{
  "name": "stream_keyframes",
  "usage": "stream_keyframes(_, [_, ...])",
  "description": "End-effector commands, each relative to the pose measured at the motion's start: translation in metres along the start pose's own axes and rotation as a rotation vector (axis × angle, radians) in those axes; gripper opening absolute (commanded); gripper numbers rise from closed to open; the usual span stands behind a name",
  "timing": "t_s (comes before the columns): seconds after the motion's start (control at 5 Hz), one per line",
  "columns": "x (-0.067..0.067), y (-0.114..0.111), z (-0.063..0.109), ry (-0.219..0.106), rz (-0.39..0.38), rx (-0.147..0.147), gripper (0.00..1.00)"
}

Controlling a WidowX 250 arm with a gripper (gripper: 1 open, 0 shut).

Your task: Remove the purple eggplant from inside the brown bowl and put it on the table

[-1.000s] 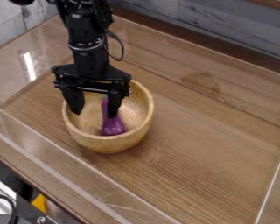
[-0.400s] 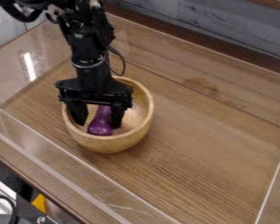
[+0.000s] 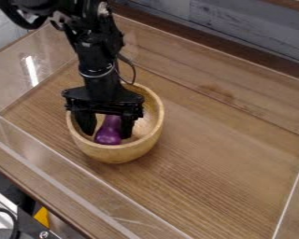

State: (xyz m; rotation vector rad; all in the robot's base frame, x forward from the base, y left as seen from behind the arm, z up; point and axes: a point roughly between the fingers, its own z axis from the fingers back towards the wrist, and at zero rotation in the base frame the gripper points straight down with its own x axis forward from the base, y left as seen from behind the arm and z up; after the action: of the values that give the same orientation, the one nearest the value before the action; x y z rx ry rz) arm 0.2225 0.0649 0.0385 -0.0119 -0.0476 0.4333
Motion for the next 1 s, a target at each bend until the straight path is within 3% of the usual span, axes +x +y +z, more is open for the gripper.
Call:
stream_keyframes(0.0, [0.0029,-0.0031,0.0029,-0.031,-0.006,-0.007,1.0])
stream_keyframes(0.4, [0.0036,-0.0061,0.0018,-0.045,-0.006,-0.014,1.0])
stream_keyframes(0.6, [0.0043,-0.0067,0.0006,-0.048,-0.004,-0.013,0.0])
stream_keyframes(0.8, [0.0039,-0.008,0.0018,-0.05,-0.008,-0.011,0.0])
